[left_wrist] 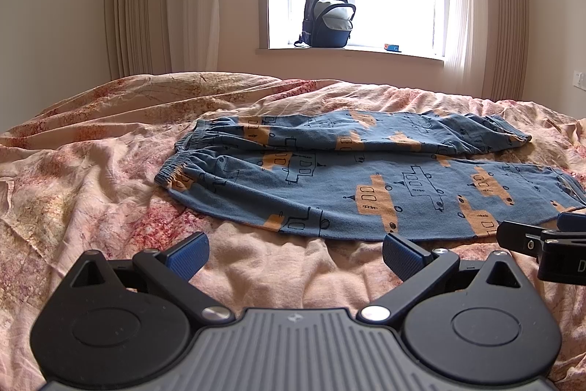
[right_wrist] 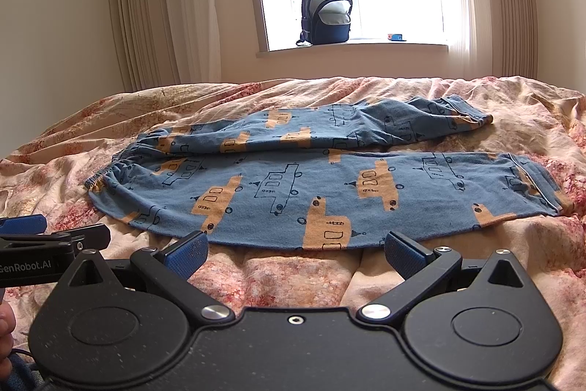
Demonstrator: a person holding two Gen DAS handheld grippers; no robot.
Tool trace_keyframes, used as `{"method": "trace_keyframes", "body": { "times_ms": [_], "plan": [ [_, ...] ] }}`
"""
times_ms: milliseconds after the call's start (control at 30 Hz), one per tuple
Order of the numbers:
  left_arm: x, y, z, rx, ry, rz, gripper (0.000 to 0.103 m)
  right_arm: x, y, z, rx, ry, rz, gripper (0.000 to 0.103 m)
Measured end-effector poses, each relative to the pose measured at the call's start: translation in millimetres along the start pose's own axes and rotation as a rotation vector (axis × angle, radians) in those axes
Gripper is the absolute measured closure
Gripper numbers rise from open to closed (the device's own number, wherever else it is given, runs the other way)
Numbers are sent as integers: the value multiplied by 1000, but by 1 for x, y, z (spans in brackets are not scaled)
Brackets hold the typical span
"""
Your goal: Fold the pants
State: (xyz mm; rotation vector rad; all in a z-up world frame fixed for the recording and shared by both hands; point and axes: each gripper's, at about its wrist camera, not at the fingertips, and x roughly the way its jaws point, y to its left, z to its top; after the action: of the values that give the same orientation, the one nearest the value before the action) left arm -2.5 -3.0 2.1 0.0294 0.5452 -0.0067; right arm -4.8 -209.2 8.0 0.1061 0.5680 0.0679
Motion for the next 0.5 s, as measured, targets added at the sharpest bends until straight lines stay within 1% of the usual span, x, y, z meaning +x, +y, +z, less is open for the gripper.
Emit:
{"method": "trace_keyframes", "body": {
  "times_ms": [200, 367, 500],
  "plan": [
    [0, 0, 0, -1, 6, -1, 0, 2, 3, -5, 3, 6, 1, 1],
    [7, 1, 2, -12, 40, -12, 0, 5, 5, -5, 1, 18, 7, 0],
    [21, 9, 19, -80, 95, -48, 0, 16, 6, 2, -33, 37, 15, 0]
  ]
}}
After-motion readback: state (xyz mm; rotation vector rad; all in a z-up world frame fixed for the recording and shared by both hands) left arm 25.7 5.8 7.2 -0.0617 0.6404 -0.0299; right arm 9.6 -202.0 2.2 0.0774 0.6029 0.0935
